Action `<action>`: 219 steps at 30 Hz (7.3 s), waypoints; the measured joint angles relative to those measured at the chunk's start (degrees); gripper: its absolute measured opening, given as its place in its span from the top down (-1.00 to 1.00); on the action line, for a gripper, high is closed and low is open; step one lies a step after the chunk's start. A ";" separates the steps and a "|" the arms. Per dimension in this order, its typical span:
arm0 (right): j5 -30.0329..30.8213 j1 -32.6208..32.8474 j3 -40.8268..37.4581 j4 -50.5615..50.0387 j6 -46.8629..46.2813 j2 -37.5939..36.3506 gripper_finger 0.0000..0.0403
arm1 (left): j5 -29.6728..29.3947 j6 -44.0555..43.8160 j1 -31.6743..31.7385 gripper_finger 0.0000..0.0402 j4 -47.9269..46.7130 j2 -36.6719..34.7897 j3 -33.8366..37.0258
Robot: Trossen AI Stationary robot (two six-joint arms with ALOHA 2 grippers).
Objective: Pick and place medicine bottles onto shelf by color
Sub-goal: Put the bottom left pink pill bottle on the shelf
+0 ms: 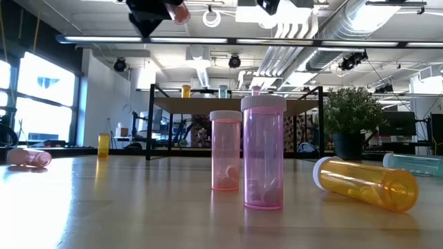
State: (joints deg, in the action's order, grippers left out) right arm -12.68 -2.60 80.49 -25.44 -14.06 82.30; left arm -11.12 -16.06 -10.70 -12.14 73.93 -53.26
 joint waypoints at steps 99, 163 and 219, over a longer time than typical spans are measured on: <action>0.65 -0.38 0.09 15.45 6.53 14.52 0.56 | 13.15 4.27 16.85 0.48 -1.77 0.11 -2.29; 18.94 2.00 0.04 2.90 -3.53 7.72 0.26 | 12.16 1.11 18.76 0.56 1.15 -2.82 -2.37; 17.47 2.26 0.00 1.39 -5.04 5.42 0.26 | 9.35 1.01 18.99 0.56 8.77 -2.78 -2.31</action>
State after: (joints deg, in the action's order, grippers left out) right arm 4.79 -0.34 80.49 -24.05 -19.09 87.72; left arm -1.77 -15.05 8.29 -3.37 71.16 -55.57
